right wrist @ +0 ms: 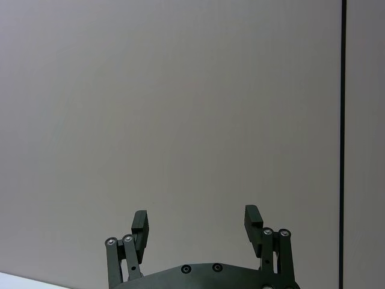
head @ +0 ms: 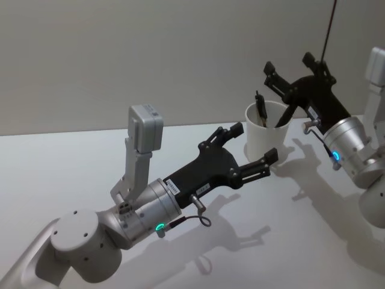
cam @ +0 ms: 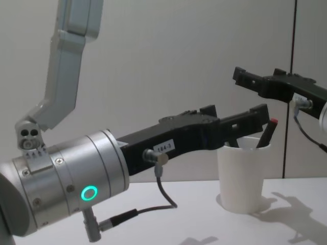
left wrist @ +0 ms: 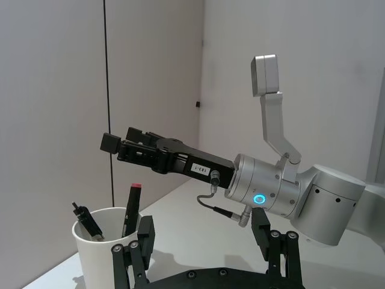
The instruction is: Place the pen into the pen holder.
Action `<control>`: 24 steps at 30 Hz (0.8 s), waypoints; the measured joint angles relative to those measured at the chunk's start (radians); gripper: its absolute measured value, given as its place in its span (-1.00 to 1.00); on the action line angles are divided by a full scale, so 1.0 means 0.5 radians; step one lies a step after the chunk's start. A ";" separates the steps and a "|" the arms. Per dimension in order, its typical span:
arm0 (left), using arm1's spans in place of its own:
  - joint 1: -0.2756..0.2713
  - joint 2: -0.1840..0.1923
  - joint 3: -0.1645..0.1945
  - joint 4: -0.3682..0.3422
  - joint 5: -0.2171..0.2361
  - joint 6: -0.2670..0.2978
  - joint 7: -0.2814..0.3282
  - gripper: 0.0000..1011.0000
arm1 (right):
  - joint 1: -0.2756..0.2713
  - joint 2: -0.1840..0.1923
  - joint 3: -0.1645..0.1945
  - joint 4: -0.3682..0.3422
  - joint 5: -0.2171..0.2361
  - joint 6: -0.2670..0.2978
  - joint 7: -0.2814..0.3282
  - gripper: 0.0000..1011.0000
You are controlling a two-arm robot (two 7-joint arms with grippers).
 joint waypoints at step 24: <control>-0.024 0.087 0.038 -0.035 0.264 0.028 0.501 0.98 | -0.346 0.112 0.078 -0.351 -0.100 0.180 -0.104 0.98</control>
